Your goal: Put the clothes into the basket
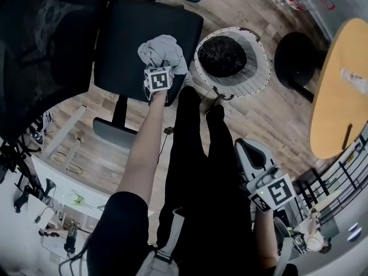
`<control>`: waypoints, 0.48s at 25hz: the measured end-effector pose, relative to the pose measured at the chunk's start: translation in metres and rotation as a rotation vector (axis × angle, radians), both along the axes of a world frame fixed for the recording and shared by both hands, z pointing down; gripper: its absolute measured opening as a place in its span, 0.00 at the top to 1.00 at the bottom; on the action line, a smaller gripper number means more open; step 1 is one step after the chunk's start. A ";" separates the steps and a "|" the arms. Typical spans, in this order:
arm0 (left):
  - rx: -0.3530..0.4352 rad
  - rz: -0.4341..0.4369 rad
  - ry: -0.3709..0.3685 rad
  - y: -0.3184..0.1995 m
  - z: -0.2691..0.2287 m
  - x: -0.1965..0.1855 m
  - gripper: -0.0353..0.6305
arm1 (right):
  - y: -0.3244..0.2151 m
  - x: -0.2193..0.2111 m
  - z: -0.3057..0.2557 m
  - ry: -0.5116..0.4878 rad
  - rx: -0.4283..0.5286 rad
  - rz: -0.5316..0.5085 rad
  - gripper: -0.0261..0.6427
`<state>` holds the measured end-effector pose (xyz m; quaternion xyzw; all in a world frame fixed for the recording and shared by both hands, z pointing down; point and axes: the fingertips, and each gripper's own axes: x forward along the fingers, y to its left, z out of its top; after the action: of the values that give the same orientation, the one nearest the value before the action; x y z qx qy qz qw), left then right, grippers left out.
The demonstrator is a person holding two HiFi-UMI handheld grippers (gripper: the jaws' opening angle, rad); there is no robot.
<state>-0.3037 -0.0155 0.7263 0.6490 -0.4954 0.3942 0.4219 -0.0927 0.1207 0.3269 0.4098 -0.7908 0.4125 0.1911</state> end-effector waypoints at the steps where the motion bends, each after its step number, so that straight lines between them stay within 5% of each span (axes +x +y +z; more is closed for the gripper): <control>1: 0.004 0.005 0.001 -0.001 -0.004 -0.001 0.85 | -0.001 0.000 -0.003 0.000 0.011 0.003 0.94; 12: 0.019 0.031 0.025 0.004 -0.058 0.005 0.85 | -0.004 0.009 -0.031 0.014 0.119 0.078 0.94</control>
<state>-0.2992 -0.0120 0.6683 0.6655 -0.4836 0.3877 0.4159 -0.0836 0.1167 0.2958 0.4537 -0.7961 0.3689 0.1557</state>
